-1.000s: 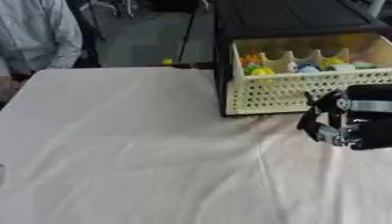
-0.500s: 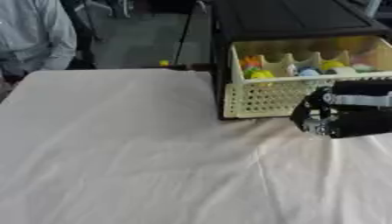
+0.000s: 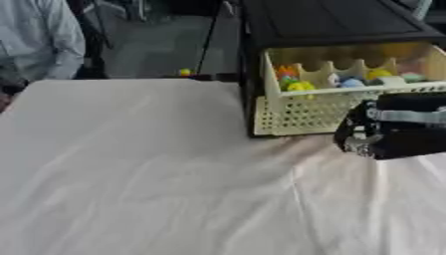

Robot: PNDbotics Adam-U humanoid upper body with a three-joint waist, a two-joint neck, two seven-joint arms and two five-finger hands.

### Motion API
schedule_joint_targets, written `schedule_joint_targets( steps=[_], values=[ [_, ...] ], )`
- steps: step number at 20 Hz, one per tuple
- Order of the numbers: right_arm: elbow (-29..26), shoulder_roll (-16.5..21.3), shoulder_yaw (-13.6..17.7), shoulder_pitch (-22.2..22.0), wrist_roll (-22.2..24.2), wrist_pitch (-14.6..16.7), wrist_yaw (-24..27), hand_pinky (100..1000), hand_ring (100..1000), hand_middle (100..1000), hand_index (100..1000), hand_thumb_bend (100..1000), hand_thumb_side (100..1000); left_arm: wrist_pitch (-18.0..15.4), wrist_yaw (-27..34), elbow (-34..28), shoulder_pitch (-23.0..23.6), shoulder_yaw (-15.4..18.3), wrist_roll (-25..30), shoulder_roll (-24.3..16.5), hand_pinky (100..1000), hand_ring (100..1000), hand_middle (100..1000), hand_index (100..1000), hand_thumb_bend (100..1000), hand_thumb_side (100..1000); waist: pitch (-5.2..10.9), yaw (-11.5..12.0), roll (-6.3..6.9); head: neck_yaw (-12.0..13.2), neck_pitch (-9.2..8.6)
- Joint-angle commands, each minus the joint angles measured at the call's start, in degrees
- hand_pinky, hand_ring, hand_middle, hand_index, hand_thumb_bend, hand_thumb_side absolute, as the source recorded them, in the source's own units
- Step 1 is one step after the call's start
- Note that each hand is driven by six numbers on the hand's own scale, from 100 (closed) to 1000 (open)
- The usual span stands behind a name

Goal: Pick up objects from table and place into drawer.

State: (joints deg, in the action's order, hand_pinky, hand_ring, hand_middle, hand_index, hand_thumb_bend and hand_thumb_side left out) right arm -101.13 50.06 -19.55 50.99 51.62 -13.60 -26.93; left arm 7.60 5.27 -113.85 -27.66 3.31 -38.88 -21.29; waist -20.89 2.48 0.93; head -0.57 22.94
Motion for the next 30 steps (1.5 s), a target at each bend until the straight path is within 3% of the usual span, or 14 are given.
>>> schedule_joint_targets(
  steps=[1,11,24,26,30],
  values=[
    [1.09,0.52,0.48,0.95,0.35,-0.03,-0.26,484,728,809,830,100,1000,0.21,-0.38,-0.74,-0.37,-0.04,0.16,-0.42,499,712,723,939,295,1000,0.72,0.17,-0.05,-0.22,-1.20],
    [2.08,-1.12,0.31,3.20,-0.85,0.40,-0.28,499,753,845,866,100,1000,0.25,-0.07,-0.74,-0.53,-0.65,1.29,0.18,504,703,726,940,279,1000,0.24,0.20,-0.08,-0.41,-2.36],
    [10.88,-5.04,-0.36,7.65,-2.92,3.12,-6.28,497,758,847,865,100,1000,0.25,0.28,-0.74,-0.34,-1.25,2.73,0.67,507,708,728,940,264,1000,-0.14,1.23,-0.30,-1.14,-3.46],
    [12.16,-5.49,-0.38,8.05,-3.11,3.47,-6.70,497,759,850,867,100,1000,0.26,0.30,-0.74,-0.33,-1.25,2.74,0.77,507,708,728,1000,262,1000,-0.24,1.37,-0.32,-1.29,-3.66],
    [13.46,-5.93,-0.35,8.56,-3.63,4.07,-7.54,498,761,855,872,100,1000,0.38,0.35,-0.74,-0.28,-1.34,2.91,0.94,507,708,729,1000,256,1000,-0.49,1.48,-0.39,-1.32,-3.94]
  ],
)
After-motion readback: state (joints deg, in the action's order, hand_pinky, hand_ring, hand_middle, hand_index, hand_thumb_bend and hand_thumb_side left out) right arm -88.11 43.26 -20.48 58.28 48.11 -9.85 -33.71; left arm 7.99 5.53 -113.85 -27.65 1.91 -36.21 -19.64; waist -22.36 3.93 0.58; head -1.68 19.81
